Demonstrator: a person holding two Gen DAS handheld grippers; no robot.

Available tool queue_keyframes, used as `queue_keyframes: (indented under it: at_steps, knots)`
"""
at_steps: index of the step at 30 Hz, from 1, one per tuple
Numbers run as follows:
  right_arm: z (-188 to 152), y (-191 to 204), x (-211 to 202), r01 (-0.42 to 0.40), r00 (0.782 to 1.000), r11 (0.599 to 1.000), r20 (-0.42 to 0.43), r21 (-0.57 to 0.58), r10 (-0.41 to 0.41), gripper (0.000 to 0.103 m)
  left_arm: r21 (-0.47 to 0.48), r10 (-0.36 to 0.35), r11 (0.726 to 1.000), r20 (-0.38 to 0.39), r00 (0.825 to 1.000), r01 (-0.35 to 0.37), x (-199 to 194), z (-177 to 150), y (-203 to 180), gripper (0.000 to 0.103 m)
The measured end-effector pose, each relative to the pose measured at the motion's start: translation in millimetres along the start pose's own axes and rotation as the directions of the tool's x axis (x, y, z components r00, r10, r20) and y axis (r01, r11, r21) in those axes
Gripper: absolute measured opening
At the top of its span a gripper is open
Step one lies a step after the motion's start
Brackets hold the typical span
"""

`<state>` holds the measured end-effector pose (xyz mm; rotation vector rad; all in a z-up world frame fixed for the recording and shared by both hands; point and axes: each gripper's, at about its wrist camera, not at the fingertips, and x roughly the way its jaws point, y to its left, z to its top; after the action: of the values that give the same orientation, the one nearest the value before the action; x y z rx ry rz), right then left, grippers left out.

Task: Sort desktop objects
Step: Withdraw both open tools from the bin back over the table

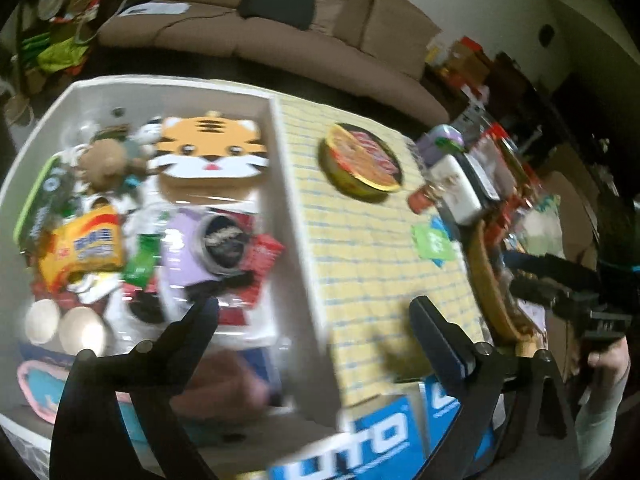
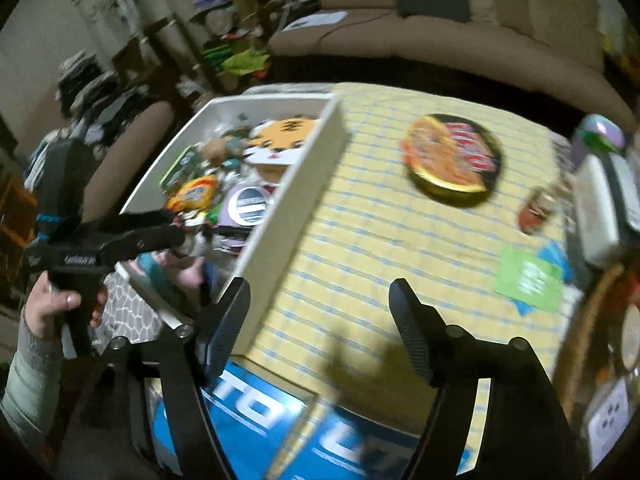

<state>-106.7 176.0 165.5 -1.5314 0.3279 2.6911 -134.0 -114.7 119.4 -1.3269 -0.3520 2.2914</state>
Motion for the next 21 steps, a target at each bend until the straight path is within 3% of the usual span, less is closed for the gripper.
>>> queue_keyframes:
  at_steps: [9,21]
  knots:
    - [-12,-102,-46,0.081,0.992,0.986,0.087,0.145,-0.094,0.070,0.111,-0.011,0.994,-0.028,1.000,0.014,42,2,-87,0.097]
    - [-3,-199,-17,0.080,0.985,0.958,0.125,0.275,-0.118,0.074,0.218,0.015,0.976,-0.001,1.000,-0.014,145,32,-175,0.103]
